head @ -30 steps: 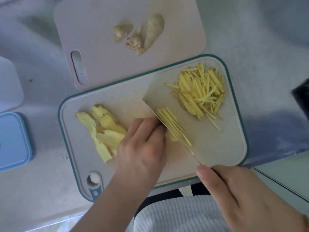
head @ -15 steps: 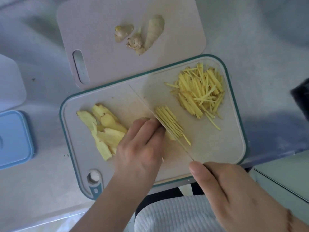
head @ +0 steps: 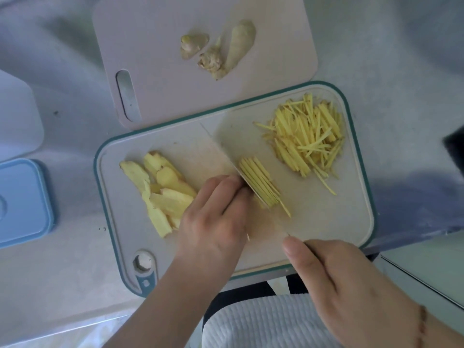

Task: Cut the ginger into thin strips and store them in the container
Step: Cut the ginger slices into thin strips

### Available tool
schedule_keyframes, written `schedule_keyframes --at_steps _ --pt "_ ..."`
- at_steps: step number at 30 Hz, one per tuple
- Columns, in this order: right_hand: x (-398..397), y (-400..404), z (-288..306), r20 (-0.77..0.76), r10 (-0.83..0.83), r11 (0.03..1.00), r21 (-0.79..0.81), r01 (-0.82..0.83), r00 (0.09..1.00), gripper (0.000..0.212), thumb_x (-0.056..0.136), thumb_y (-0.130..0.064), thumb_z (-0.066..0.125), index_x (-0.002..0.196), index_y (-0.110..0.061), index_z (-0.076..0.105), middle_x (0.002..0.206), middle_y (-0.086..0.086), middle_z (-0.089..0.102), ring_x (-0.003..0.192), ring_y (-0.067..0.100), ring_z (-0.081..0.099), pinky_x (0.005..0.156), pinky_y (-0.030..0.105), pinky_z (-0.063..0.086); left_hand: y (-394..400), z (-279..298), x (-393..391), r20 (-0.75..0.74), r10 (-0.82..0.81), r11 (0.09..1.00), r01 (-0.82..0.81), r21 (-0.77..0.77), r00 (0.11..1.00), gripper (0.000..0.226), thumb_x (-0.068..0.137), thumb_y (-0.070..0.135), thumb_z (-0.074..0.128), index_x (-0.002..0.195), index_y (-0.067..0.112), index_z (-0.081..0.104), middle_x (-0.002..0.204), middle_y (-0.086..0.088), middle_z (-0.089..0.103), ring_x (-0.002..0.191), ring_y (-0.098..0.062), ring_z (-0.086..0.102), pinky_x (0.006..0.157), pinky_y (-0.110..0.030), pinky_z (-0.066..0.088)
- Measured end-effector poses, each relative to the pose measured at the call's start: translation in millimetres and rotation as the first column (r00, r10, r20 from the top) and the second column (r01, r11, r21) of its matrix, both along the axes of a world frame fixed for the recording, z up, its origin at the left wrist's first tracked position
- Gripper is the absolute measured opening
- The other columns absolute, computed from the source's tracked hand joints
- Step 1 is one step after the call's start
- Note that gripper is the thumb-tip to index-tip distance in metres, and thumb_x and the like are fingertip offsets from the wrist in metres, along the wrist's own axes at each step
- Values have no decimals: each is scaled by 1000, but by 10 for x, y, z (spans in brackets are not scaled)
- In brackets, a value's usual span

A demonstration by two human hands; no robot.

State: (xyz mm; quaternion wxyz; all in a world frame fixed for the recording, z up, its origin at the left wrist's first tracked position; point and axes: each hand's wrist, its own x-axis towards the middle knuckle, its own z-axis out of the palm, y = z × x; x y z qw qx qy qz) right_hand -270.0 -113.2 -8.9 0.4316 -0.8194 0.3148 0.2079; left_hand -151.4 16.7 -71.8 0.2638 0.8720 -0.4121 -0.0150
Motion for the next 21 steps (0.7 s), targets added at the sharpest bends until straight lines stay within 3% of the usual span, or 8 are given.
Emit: schedule_keyframes --at_steps 3,6,8,11,13,16,18,21 --pt "246 2 -89 41 9 995 100 -13 999 67 83 -77 13 49 -22 33 44 -4 41 43 13 39 46 19 33 14 -8 9 -3 -21 1000 21 1 1000 18 82 -18 69 88 -3 76 95 -12 73 88 -28 69 80 -31 55" --pt "251 -9 -44 36 17 992 122 -21 999 68 87 -74 16 50 -20 34 43 -3 38 43 13 38 46 20 32 32 -10 18 3 -28 1000 28 2 1000 16 87 -15 67 90 -2 76 96 -12 72 89 -28 69 78 -32 56" --pt "83 -2 54 56 9 1000 22 -10 998 71 85 -78 19 49 -22 44 47 -2 47 49 8 47 51 20 38 35 -10 9 15 -23 1000 23 -3 1000 13 88 -13 67 89 -3 75 95 -12 72 88 -28 69 78 -32 56" --pt "39 28 141 -55 -93 993 67 97 994 85 50 -102 8 59 -32 57 53 -7 62 41 -9 50 43 5 36 34 -23 0 15 -12 1000 12 -17 1000 14 86 -14 69 88 -2 76 94 -12 72 85 -28 69 77 -32 56" --pt "73 60 89 -120 -114 983 130 129 986 91 37 -103 0 64 -36 57 49 -15 60 36 -7 48 40 5 35 43 -27 3 10 -11 1000 11 -18 1000 16 83 -16 71 88 -1 76 94 -11 72 84 -27 68 74 -33 56" --pt "209 38 -46 32 -64 987 150 59 997 73 73 -85 16 49 -20 38 46 -2 47 42 10 45 49 22 40 50 -42 29 22 -26 1000 26 -15 999 16 83 -15 71 87 0 76 94 -11 72 82 -26 67 71 -34 55" --pt "228 40 -33 15 -101 982 163 97 995 70 79 -81 18 49 -21 37 41 -2 44 39 8 43 43 16 37 61 -54 44 38 -38 999 39 -17 999 16 85 -15 68 88 -1 75 94 -11 72 83 -27 67 70 -35 55" --pt "55 52 109 -82 -108 983 142 119 991 85 50 -101 11 60 -30 56 43 -15 56 36 -8 48 40 5 35 78 -47 43 41 -40 999 42 -32 998 19 85 -17 66 89 -1 76 94 -11 72 83 -28 68 70 -36 56"
